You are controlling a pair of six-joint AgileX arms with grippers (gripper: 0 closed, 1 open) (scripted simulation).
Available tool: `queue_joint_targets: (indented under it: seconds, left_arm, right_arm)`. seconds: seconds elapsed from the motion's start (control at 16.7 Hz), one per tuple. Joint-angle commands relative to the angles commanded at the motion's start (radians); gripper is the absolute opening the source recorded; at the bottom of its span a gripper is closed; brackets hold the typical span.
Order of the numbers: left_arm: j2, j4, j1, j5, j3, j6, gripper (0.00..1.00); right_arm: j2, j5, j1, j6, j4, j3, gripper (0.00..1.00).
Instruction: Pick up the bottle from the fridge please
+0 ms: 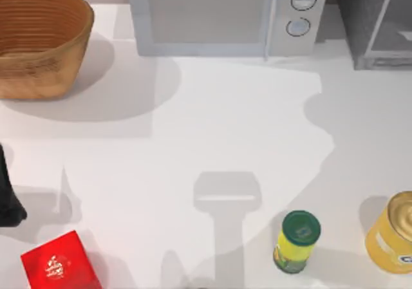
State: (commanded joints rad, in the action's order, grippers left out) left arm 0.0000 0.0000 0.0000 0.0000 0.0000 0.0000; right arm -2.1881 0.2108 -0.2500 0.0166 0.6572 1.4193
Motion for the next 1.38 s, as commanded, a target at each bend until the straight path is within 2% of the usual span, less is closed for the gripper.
queue_joint_targets:
  seconds: [0.18,0.54,1.08,1.38]
  left_arm:
    - [0.0,0.0,0.0,0.0,0.0,0.0,1.0]
    - [0.0,0.0,0.0,0.0,0.0,0.0,1.0]
    - [0.0,0.0,0.0,0.0,0.0,0.0,1.0]
    - [0.0,0.0,0.0,0.0,0.0,0.0,1.0]
  right_arm:
    - [0.04,0.001,0.0,0.0,-0.062,0.028,0.0]
    - [0.054,0.005,-0.004,-0.002,-0.051,0.012,0.0]
    - [0.316,0.052,-0.049,0.001,0.066,-0.406,0.0]
    - [0.355,0.065,-0.059,0.003,0.095,-0.447,0.0]
